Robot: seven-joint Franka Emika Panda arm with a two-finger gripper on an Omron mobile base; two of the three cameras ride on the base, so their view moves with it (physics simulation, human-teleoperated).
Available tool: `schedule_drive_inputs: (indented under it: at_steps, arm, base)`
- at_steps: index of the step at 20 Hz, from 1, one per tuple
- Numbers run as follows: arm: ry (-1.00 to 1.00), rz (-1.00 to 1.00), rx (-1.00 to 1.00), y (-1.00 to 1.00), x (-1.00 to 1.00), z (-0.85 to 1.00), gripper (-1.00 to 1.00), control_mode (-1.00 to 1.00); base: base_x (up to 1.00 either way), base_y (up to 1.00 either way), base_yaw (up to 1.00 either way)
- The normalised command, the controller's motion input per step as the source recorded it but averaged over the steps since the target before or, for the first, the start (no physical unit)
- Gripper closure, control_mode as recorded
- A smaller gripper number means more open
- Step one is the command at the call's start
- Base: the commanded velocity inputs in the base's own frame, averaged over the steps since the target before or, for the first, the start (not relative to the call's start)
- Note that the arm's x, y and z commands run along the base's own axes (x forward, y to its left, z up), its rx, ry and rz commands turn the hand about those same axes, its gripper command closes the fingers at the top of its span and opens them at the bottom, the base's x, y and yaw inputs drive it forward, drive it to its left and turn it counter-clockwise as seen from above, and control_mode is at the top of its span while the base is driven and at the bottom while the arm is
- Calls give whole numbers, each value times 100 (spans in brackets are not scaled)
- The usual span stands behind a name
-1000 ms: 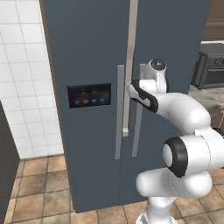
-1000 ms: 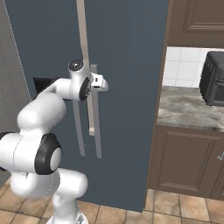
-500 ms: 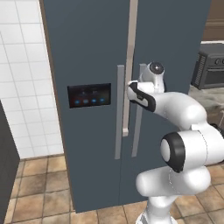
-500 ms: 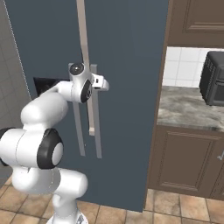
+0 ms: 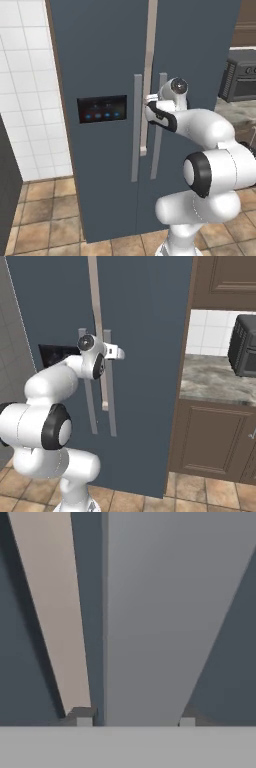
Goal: Open the fridge, grab two sodas, and place both sodas inside the bowl with ice on the dining counter.
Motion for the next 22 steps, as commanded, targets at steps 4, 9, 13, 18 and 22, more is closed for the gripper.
schedule_drive_inputs:
  at_steps: [4, 9, 13, 18, 22]
  arm:
    - [0, 0, -1, 0, -14, 0, 100, -100]
    - [0, -8, 0, -5, -80, 0, 100, -100]
    - [3, -12, 3, -17, -100, 4, 100, -100]
    - [10, -10, 9, -38, -100, 16, 100, -100]
    - [13, -7, 10, -47, -100, 17, 100, -100]
  base:
    - [0, 0, 0]
    - [0, 0, 0]
    - [0, 0, 0]
    - [0, 0, 0]
    - [0, 0, 0]
